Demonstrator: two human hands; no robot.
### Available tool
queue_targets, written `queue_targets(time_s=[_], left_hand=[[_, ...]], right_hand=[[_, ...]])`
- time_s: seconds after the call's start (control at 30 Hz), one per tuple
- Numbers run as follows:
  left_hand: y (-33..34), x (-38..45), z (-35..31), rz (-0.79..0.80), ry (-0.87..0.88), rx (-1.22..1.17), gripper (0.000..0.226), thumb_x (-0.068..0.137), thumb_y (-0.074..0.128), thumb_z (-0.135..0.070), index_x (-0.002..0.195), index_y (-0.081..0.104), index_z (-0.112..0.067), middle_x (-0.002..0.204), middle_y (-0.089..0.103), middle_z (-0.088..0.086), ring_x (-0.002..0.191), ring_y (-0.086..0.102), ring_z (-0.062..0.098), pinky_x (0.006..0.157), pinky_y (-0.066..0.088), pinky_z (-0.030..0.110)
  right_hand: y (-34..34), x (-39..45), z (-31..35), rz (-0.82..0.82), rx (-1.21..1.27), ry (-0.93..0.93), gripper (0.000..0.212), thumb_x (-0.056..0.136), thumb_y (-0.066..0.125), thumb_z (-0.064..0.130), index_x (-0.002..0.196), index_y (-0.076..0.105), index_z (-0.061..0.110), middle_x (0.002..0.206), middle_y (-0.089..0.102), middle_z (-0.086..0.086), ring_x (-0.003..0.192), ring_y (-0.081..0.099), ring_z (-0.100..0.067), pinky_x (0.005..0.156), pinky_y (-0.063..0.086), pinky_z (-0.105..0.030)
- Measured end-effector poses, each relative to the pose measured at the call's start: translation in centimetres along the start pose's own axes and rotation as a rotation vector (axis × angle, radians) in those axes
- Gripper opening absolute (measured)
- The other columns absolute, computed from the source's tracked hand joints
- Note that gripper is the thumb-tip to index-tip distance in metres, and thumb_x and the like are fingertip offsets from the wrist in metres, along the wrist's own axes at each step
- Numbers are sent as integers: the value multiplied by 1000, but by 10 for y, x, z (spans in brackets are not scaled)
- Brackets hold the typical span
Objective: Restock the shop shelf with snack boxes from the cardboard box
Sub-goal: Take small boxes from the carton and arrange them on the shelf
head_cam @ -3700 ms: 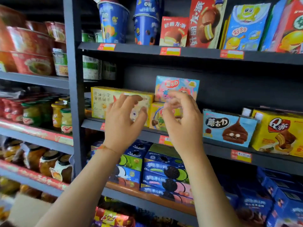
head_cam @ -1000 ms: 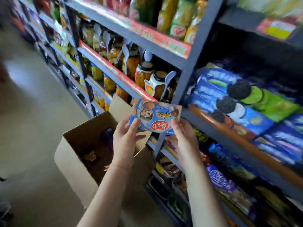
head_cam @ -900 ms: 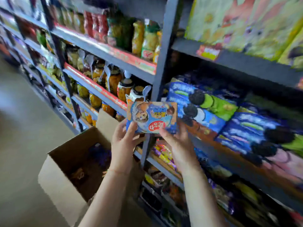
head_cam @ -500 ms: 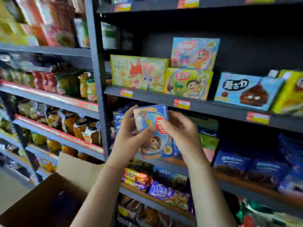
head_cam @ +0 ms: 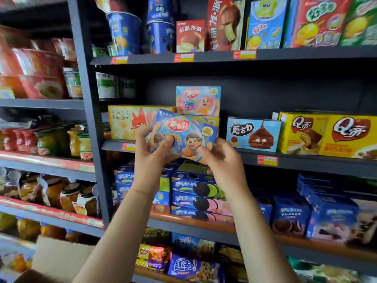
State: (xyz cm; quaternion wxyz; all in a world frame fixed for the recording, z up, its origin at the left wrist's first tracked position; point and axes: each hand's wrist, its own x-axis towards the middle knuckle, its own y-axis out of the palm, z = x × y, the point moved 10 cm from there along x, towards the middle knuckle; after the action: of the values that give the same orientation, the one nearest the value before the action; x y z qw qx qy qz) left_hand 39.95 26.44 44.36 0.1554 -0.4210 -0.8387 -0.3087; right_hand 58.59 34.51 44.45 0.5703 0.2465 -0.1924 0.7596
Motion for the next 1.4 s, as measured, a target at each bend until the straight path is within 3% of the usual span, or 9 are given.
queue_targets(time_s=[0.13, 0.2, 0.27, 0.5, 0.67, 0.8, 0.9, 1.13, 1.4], left_hand=[[9, 34, -19, 4, 180, 398, 33, 81, 73, -38, 111, 67, -24, 113, 63, 9, 104, 63, 19, 96, 52, 36], [22, 51, -29, 36, 254, 537, 15, 85, 68, -29, 98, 67, -21, 108, 64, 12, 99, 61, 19, 91, 42, 10], [34, 63, -40, 42, 285, 547, 17, 89, 66, -16, 103, 63, -26, 108, 65, 6, 97, 61, 15, 80, 39, 2], [51, 89, -39, 120, 332, 468, 34, 88, 64, -12, 119, 57, -24, 112, 64, -1, 107, 60, 6, 82, 55, 27], [54, 96, -30, 126, 385, 579, 32, 90, 59, -5, 118, 62, -22, 110, 63, -6, 94, 58, -7, 71, 52, 21], [58, 99, -27, 135, 440, 693, 36, 91, 57, -4, 125, 65, -12, 110, 59, -8, 109, 58, 15, 94, 52, 41], [57, 99, -21, 119, 483, 744, 35, 91, 59, -5, 125, 66, -7, 122, 58, 1, 113, 58, 23, 93, 54, 46], [55, 101, -14, 109, 495, 777, 33, 91, 59, -13, 122, 68, -7, 128, 59, 5, 118, 54, 24, 93, 53, 46], [57, 100, -13, 99, 457, 771, 34, 95, 60, -11, 128, 64, -5, 134, 53, 6, 119, 52, 17, 91, 53, 26]], right_hand=[[-12, 28, 20, -134, -215, -133, 28, 87, 66, 45, 113, 65, 34, 105, 65, 4, 95, 65, -11, 84, 55, -37], [-13, 44, 31, -160, -301, -169, 38, 90, 63, 46, 123, 63, 28, 112, 55, -2, 98, 62, -15, 86, 53, -34], [-15, 59, 41, -208, -352, -197, 38, 94, 62, 40, 128, 58, 23, 115, 53, -2, 100, 60, -13, 82, 50, -29], [-25, 92, 61, -413, -498, -318, 33, 88, 70, 39, 93, 45, 19, 84, 62, 4, 79, 61, -22, 75, 51, -51], [-29, 109, 56, -427, -679, -274, 33, 89, 67, 46, 96, 49, 19, 92, 63, 4, 92, 54, -20, 80, 25, -33], [-28, 115, 50, -421, -753, -259, 34, 90, 65, 49, 95, 49, 19, 91, 64, 4, 92, 52, -20, 79, 22, -32], [-26, 115, 46, -419, -790, -260, 34, 90, 64, 48, 96, 50, 18, 92, 64, 4, 93, 53, -20, 79, 21, -32], [-24, 115, 47, -438, -844, -281, 30, 93, 64, 43, 98, 51, 17, 94, 65, 2, 94, 55, -21, 80, 23, -34], [-23, 117, 45, -415, -852, -270, 27, 95, 62, 40, 101, 50, 16, 97, 66, 1, 96, 58, -22, 88, 31, -38]])
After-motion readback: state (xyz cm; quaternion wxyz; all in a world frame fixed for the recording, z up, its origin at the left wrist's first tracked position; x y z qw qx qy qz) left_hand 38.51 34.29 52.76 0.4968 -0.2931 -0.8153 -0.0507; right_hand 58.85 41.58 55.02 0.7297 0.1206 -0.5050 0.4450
